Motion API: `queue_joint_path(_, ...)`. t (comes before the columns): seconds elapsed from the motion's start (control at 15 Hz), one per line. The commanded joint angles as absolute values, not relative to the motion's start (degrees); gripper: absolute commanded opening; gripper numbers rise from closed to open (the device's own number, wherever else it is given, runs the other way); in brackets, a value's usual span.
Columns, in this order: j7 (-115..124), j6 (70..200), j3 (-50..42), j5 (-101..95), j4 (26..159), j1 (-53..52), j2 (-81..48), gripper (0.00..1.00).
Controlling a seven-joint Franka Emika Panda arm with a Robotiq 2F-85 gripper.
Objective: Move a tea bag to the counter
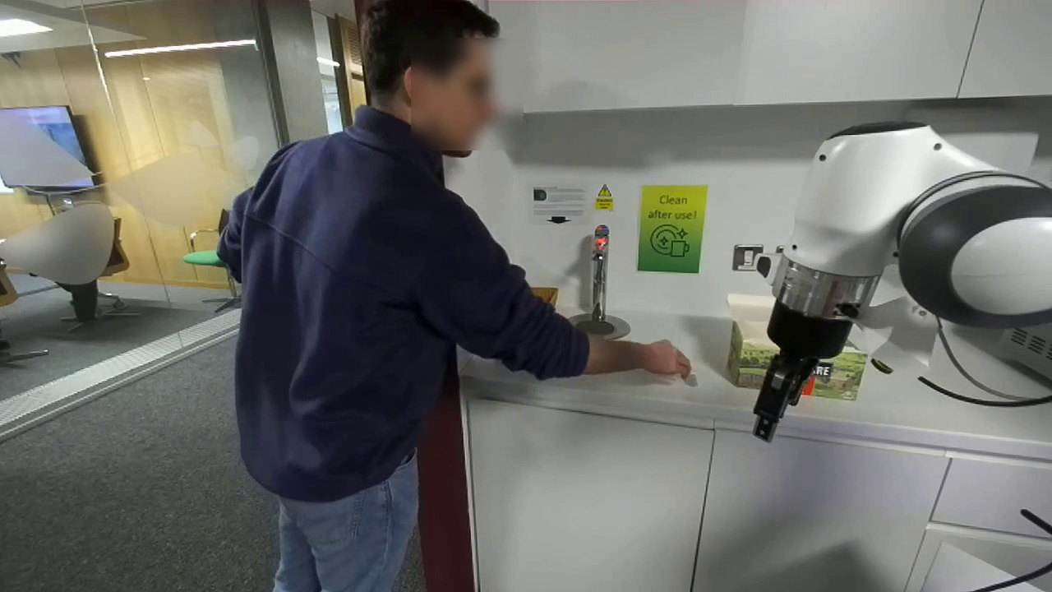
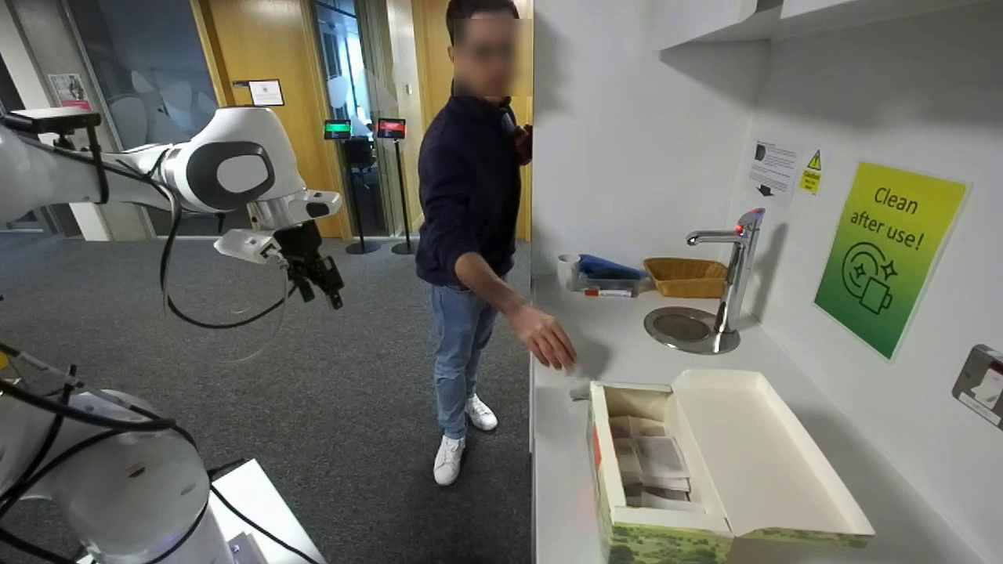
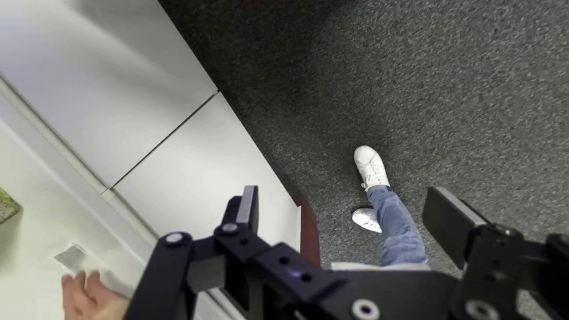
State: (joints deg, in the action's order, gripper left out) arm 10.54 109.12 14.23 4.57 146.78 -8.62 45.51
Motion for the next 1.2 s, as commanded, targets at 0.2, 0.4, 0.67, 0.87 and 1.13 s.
queue_joint_path(0.2, 16.5, 114.7, 15.1, 1.2, 145.8, -4.5, 41.6, 1.00)
queue_joint_path(0.4, 19.6, 115.1, 15.7, 1.0, 146.0, -3.9, 40.9, 1.00)
queue_joint_path(0.67, 24.5, 114.8, 15.7, 0.8, 146.4, -2.4, 40.8, 1.00)
queue_joint_path(0.87, 26.6, 114.5, 15.3, 0.7, 146.5, -1.1, 41.0, 1.00)
queue_joint_path(1.13, 28.2, 113.9, 15.3, 0.7, 146.2, 0.3, 40.8, 1.00)
